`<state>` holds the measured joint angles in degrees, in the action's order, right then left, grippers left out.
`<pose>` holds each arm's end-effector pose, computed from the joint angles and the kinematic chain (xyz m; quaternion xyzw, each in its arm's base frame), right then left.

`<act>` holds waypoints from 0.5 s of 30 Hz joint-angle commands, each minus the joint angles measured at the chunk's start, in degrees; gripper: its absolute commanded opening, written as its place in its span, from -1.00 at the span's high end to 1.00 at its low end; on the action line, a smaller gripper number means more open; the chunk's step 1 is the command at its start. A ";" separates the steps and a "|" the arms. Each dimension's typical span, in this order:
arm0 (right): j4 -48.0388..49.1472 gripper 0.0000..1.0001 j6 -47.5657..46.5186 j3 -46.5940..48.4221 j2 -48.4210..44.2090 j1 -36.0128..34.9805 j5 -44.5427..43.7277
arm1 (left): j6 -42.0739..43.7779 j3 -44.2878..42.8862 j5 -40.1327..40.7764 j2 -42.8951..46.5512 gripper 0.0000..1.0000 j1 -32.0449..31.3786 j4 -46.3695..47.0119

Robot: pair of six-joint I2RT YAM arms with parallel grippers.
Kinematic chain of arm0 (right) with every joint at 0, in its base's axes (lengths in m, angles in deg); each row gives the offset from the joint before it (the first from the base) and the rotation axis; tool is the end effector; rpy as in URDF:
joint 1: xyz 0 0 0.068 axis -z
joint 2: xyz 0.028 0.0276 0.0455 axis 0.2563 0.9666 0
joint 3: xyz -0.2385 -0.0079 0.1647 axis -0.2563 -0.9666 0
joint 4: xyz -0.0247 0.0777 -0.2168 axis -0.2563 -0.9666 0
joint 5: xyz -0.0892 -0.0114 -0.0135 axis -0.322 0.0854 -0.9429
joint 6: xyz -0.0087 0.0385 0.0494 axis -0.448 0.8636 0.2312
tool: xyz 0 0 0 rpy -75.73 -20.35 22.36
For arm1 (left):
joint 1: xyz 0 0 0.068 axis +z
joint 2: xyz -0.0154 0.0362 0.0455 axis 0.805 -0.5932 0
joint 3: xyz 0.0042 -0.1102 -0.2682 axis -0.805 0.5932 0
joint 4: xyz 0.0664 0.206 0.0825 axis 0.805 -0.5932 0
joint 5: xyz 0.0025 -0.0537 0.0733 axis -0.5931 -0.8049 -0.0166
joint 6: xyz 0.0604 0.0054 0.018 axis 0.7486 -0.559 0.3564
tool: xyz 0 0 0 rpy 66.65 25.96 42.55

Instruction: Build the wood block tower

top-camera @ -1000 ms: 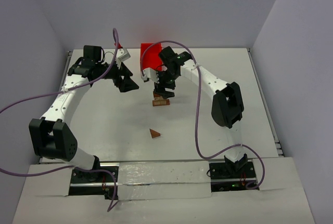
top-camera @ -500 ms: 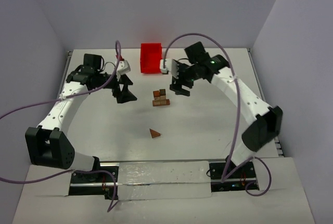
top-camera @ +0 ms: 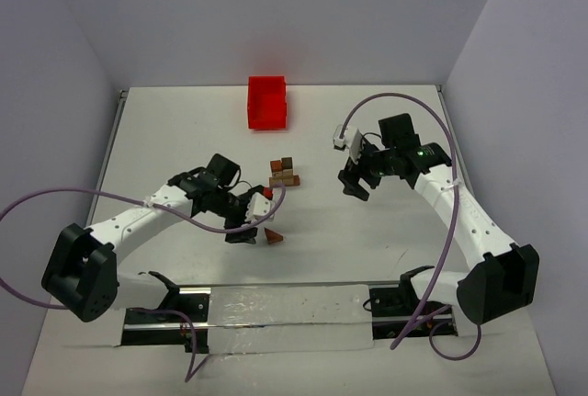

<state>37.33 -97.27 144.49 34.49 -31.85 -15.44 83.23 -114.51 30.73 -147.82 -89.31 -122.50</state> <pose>0.1981 0.0864 0.3202 -0.5270 0.7497 0.1745 0.3603 0.1567 -0.1498 0.2412 0.7023 0.6014 -0.2835 0.2546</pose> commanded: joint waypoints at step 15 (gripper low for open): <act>2.08 -0.72 1.61 -1.06 -0.31 0.48 3.14 | 7.51 0.33 1.64 -10.19 -0.68 -7.25 11.87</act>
<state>38.20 -96.15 142.38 33.47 -31.67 -13.43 88.39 -114.21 33.50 -156.40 -95.15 -113.44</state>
